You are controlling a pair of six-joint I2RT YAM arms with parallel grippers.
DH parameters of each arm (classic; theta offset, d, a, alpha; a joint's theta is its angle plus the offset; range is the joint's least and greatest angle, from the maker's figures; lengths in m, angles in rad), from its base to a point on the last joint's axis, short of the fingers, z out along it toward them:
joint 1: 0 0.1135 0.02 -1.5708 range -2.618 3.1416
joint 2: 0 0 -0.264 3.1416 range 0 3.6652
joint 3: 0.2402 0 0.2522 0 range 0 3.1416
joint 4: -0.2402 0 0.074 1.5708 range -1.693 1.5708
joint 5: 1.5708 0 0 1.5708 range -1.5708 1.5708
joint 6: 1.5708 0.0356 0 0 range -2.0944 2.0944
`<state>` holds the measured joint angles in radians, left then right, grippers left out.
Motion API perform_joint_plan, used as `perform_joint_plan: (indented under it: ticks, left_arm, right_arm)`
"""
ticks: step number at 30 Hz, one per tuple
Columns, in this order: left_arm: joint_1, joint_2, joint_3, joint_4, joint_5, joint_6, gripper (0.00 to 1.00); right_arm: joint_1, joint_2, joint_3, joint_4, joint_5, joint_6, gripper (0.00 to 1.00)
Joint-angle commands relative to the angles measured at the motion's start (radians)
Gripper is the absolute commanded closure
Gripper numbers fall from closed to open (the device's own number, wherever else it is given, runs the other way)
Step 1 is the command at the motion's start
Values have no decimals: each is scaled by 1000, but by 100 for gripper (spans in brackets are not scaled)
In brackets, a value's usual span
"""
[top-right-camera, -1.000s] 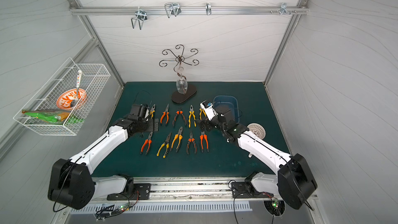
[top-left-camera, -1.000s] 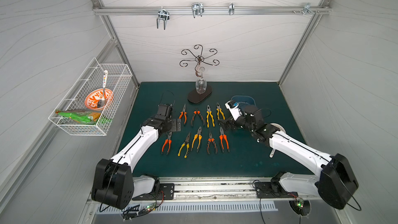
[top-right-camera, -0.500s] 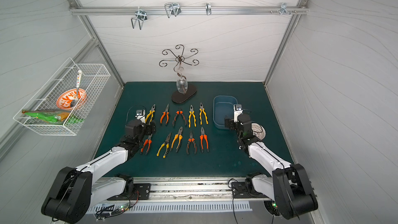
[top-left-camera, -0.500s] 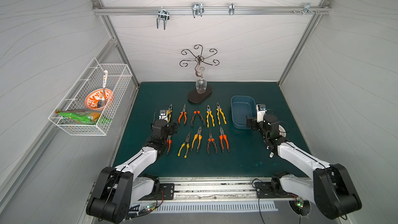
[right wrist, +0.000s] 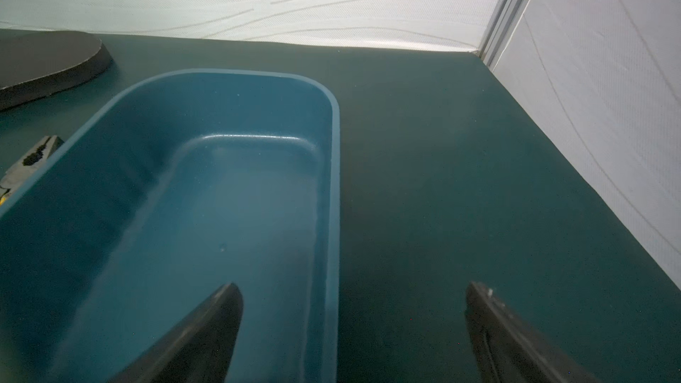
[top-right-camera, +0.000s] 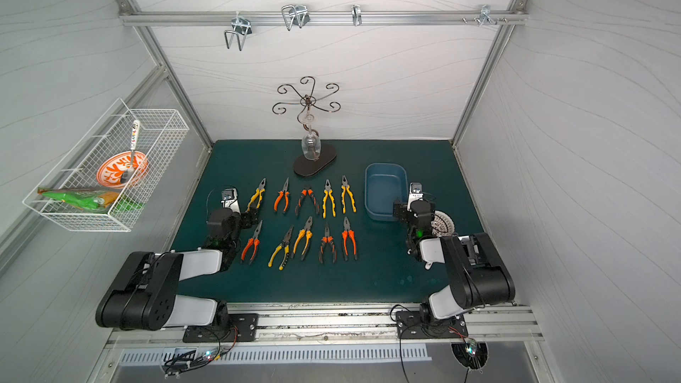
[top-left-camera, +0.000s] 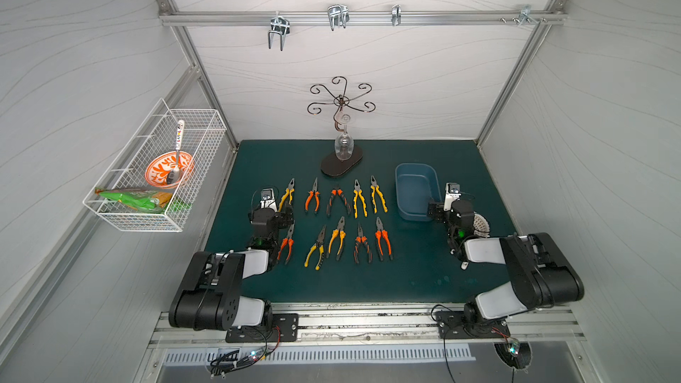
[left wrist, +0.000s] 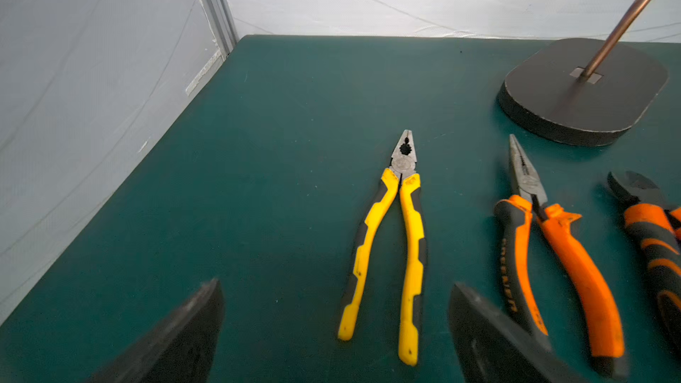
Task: Take the pliers out of the storage box
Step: Reset both arms
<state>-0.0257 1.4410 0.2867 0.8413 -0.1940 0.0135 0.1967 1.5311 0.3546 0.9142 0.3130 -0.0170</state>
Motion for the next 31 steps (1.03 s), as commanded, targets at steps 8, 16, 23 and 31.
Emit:
perform_joint_plan:
  ticks: [8, 16, 23, 31]
  left_arm:
    - [65, 114, 140, -18, 152, -46, 0]
    - [66, 107, 143, -25, 152, -44, 0]
    - [66, 110, 143, -23, 151, -43, 0]
    - [64, 110, 144, -27, 149, -43, 0]
  right_arm:
    - [-47, 37, 66, -80, -74, 11, 1]
    - [-88, 33, 83, -121, -154, 35, 1]
    - [-88, 34, 83, -121, -152, 37, 1]
    - [-88, 33, 84, -122, -151, 38, 1]
